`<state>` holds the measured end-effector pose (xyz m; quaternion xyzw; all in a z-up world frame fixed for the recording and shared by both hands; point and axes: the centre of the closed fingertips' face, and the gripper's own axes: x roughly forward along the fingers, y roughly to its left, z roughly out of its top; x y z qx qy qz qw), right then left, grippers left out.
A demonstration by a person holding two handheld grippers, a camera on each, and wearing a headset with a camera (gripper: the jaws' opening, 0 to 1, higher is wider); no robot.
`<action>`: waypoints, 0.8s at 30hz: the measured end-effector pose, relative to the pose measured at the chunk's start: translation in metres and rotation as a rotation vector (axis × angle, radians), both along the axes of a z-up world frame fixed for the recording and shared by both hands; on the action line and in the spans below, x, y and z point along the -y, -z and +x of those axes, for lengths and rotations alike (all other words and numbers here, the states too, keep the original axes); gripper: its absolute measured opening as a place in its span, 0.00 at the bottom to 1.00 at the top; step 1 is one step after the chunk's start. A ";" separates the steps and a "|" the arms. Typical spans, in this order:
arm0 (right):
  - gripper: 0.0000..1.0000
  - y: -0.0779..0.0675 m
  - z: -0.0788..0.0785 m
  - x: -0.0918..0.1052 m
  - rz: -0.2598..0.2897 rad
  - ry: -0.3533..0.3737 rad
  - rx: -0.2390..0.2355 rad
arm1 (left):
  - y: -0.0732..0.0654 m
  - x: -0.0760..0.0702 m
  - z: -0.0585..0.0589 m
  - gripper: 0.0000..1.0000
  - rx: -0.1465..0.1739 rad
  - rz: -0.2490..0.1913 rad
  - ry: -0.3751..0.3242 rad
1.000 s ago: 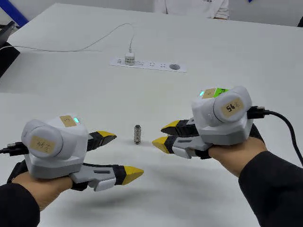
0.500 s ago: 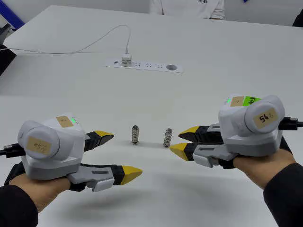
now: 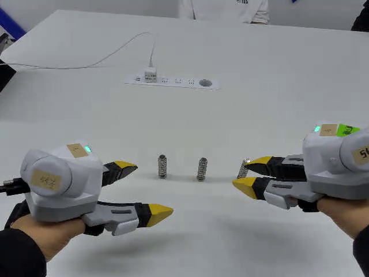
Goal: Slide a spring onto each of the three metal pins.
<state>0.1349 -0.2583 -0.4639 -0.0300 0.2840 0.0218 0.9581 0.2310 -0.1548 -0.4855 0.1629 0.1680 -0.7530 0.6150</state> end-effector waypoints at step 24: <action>0.53 0.012 -0.020 0.015 -0.008 0.030 0.024 | 0.007 -0.002 0.003 0.70 -0.008 0.014 -0.006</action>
